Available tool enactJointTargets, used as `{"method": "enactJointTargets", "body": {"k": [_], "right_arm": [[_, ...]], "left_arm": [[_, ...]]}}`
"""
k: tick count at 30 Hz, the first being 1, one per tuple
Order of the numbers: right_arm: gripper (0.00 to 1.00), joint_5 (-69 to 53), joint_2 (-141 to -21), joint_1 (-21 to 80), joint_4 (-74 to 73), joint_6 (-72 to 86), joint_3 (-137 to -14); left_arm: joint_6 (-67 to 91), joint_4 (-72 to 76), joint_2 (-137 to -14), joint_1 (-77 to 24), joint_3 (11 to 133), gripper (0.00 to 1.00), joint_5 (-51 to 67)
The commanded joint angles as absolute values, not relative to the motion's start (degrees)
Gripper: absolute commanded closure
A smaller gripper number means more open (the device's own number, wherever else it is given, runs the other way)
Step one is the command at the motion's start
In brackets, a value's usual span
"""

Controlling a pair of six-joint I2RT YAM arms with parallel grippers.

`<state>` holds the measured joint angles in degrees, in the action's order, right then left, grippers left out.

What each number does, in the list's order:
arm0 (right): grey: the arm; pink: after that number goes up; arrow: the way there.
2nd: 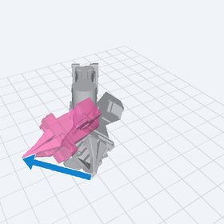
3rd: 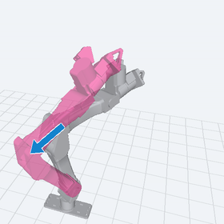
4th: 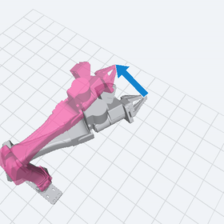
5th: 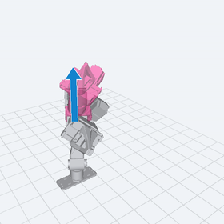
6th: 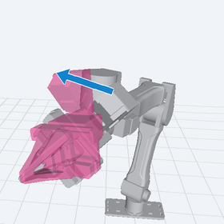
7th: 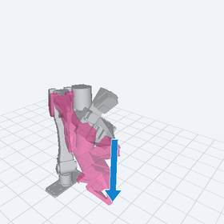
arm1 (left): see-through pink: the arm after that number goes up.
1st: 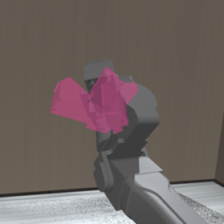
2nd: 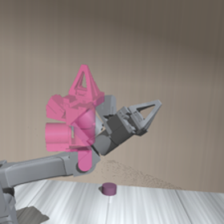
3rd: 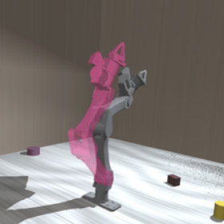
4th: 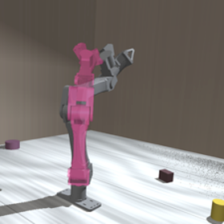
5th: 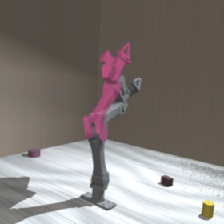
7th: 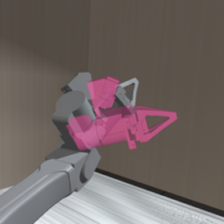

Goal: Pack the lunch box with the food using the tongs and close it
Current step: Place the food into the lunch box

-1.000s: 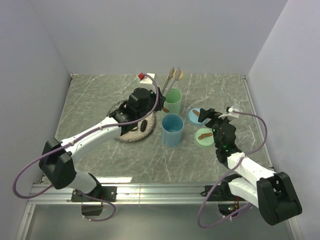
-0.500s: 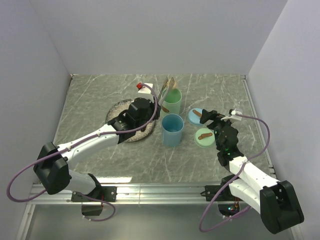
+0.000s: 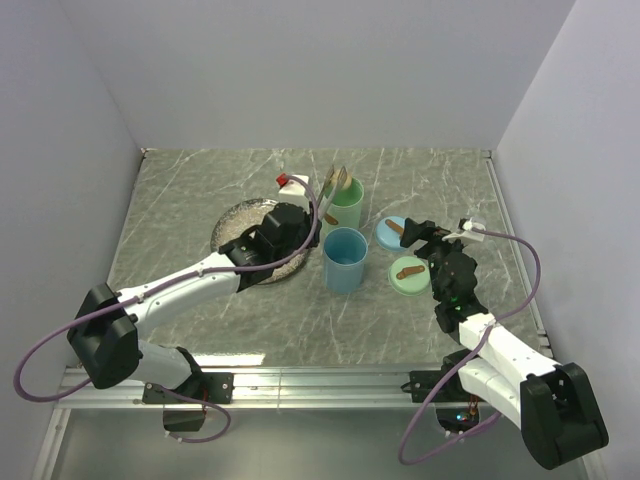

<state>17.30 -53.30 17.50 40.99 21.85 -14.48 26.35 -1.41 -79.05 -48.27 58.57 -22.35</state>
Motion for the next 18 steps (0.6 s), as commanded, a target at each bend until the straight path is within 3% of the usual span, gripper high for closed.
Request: {"method": "enactJointTargets", "body": {"k": [1,10,18], "right_arm": [[0.05,17.58,-53.09,17.93,42.1,21.71,-13.97],[0.05,16.79,-54.67,17.93,42.8,21.97,-14.59],[0.05,16.7,-55.02,17.84,42.98,21.97,-14.68]], "left_arm": [[27.33,0.26,-77.96,-49.04,58.36,0.78,-23.91],[27.42,0.18,-77.78,-50.1,58.27,0.61,-25.22],[27.77,-1.67,-77.17,-50.89,58.27,0.53,-26.63]]}}
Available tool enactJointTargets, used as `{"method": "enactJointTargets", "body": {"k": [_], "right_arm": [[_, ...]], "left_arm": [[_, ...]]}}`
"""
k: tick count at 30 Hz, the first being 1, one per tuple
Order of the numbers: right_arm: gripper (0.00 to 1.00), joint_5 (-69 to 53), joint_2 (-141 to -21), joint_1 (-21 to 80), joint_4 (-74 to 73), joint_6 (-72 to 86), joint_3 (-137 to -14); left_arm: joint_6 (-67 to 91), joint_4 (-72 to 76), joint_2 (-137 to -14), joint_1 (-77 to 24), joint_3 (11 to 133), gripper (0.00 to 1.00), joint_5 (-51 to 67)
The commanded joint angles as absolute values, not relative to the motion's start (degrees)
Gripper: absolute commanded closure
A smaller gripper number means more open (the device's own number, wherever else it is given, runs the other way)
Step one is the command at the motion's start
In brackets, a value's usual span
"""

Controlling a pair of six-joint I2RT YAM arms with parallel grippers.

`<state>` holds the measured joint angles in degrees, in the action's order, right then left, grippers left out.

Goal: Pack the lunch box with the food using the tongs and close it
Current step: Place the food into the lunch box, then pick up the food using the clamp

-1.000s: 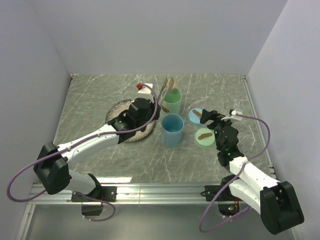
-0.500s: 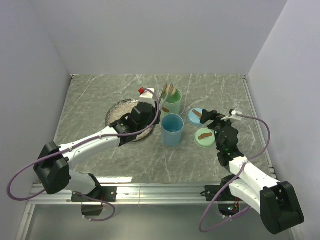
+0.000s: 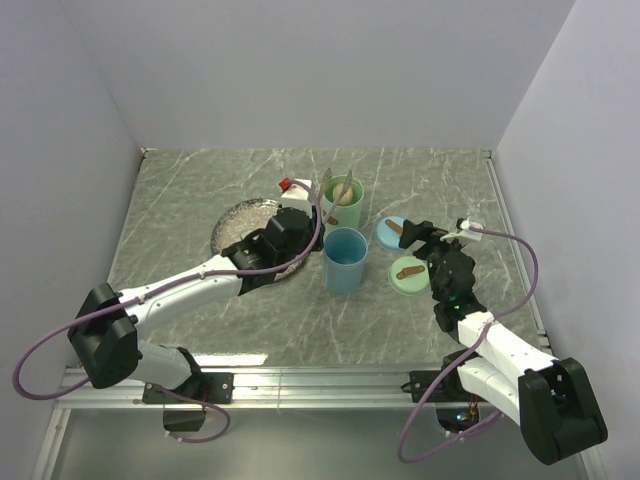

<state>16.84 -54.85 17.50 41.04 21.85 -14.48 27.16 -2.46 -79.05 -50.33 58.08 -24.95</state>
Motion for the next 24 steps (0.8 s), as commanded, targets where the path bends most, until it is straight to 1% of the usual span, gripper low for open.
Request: {"method": "enactJointTargets", "body": {"k": [1,9,13,19,24], "right_arm": [[0.05,16.7,-55.19,17.93,42.98,22.06,-14.68],[0.05,16.61,-55.28,17.84,43.07,21.89,-14.59],[0.05,16.61,-55.28,17.93,43.07,21.97,-14.59],[0.05,16.44,-55.55,17.93,43.24,21.88,-14.68],[0.05,16.35,-55.99,17.84,43.42,21.8,-15.03]], "left_arm": [[27.77,-1.58,-77.08,-50.98,58.18,0.52,-26.72],[27.86,-1.23,-75.68,-51.94,57.83,0.51,-27.95],[27.77,-0.35,-72.87,-52.56,56.96,0.52,-29.35],[29.44,1.15,-62.43,-52.82,51.6,0.52,-34.27],[32.34,-4.03,-58.54,-52.74,49.31,0.52,-40.24]]}}
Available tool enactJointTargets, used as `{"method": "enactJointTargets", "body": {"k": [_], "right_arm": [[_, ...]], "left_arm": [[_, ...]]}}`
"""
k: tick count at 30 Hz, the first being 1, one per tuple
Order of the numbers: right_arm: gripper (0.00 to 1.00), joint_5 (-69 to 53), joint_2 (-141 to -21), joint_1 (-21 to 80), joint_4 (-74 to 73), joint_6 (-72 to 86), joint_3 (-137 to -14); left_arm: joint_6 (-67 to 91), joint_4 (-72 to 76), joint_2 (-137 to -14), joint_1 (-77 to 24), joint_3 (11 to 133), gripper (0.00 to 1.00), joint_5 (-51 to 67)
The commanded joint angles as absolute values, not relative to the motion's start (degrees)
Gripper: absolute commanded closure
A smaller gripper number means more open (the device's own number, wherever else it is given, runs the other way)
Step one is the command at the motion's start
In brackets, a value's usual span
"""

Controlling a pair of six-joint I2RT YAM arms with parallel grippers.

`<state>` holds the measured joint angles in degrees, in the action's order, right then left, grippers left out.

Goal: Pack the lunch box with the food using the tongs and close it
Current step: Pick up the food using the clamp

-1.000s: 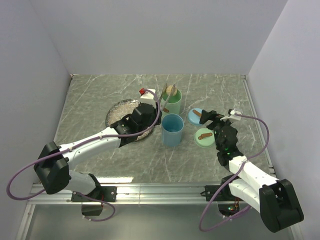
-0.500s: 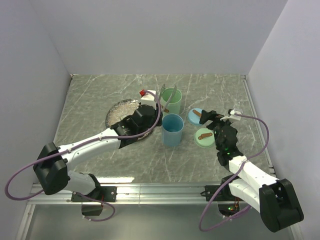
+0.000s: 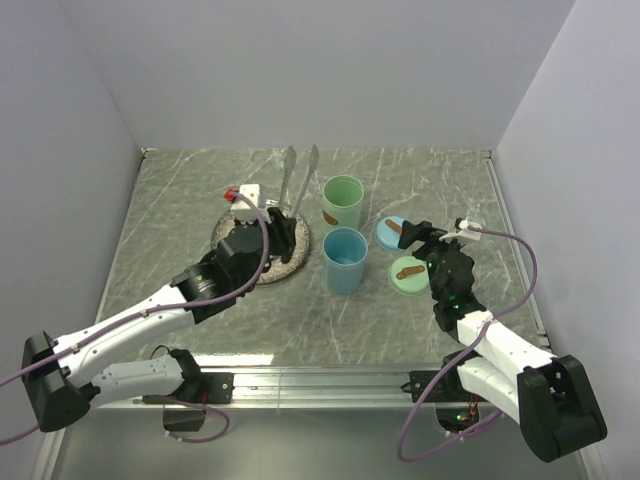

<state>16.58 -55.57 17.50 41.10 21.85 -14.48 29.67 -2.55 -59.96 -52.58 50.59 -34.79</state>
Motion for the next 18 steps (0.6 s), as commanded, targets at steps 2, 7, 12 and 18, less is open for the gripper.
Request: {"method": "enactJointTargets", "body": {"k": [2,7,12,18], "right_arm": [[0.05,16.26,-56.25,17.93,43.51,21.71,-15.03],[0.05,16.08,-56.08,17.84,43.51,21.71,-14.94],[0.05,16.08,-55.99,17.93,43.42,21.62,-15.03],[0.05,16.08,-55.55,17.84,43.07,21.71,-14.94]], "left_arm": [[34.71,-7.11,-58.18,-52.74,47.82,0.53,-43.06],[40.24,-12.73,-58.19,-52.82,44.66,0.53,-46.93],[44.56,-16.44,-57.39,-52.73,42.37,0.53,-47.47],[44.47,-15.12,-58.18,-52.74,40.43,0.53,-45.27]]}}
